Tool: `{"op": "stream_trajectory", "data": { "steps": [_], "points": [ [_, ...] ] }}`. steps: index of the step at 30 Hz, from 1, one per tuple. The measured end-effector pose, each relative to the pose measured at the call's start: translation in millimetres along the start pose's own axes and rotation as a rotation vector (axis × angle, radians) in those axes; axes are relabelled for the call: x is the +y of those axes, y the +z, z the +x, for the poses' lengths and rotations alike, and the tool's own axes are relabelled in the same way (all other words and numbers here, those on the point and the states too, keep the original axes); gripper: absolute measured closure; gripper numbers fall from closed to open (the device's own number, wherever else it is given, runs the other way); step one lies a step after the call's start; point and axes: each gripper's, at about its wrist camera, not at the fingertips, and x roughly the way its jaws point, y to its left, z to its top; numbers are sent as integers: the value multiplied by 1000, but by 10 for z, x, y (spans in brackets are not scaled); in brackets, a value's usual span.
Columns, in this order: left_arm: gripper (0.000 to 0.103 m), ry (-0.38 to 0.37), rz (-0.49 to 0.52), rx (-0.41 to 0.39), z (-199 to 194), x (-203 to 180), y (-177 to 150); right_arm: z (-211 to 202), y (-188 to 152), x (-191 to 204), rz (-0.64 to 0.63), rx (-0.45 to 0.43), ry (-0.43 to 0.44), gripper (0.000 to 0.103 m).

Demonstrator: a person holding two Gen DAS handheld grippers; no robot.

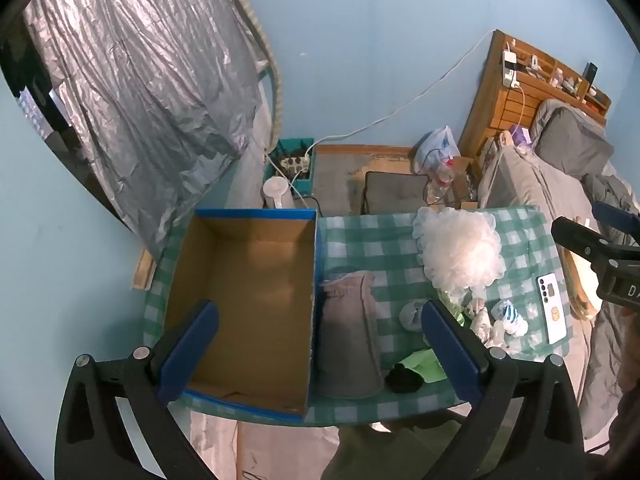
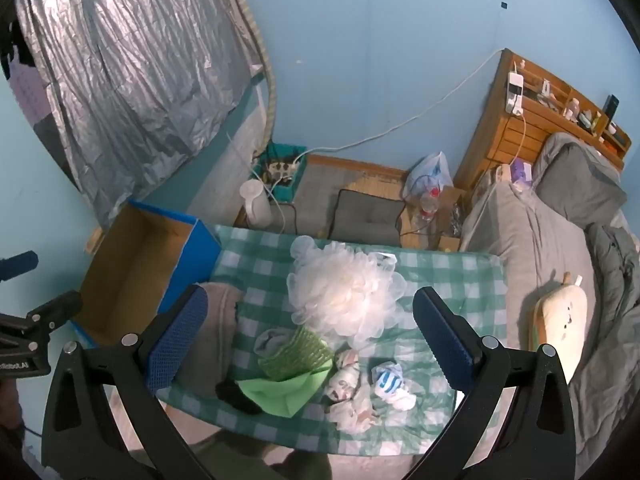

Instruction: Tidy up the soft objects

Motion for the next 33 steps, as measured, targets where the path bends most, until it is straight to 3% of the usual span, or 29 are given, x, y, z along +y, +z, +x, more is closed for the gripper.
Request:
{"op": "stream_trajectory", "data": {
  "steps": [33],
  "points": [
    [1,9,-8,12,45,-27,18,-6,31,-2,1,7,4,1]
  ]
}}
